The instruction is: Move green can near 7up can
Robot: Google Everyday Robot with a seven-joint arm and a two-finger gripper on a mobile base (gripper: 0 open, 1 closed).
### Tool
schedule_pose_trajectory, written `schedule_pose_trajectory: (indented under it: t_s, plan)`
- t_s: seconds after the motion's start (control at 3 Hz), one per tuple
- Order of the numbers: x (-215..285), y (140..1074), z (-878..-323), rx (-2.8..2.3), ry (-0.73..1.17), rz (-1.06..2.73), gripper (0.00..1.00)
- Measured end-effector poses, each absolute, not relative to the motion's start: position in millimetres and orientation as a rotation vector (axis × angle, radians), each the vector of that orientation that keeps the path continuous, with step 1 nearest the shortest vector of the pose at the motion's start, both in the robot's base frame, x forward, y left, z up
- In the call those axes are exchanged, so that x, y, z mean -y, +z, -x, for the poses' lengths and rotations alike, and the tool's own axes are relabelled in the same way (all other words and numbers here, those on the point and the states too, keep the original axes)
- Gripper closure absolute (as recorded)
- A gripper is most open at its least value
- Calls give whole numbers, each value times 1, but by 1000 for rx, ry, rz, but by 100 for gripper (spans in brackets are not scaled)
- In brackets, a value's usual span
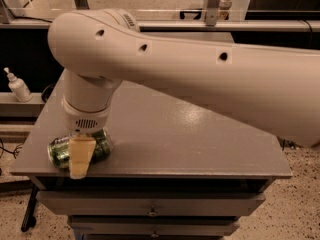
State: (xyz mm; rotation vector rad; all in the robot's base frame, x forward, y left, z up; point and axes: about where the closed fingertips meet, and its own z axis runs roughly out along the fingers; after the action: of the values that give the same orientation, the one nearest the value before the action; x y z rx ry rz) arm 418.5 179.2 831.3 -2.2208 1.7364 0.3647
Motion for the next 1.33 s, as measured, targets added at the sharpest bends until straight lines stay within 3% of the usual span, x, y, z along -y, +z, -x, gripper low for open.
schedule_pose_trajectory:
  t_s: [0.33,1.0,1.33]
  plan:
    - [-166,829,-423,-1765,347,2211,41]
    - [-131,873,-489,-1697,155,2238,87]
    - [-130,897,-500,-1672,129,2200,100]
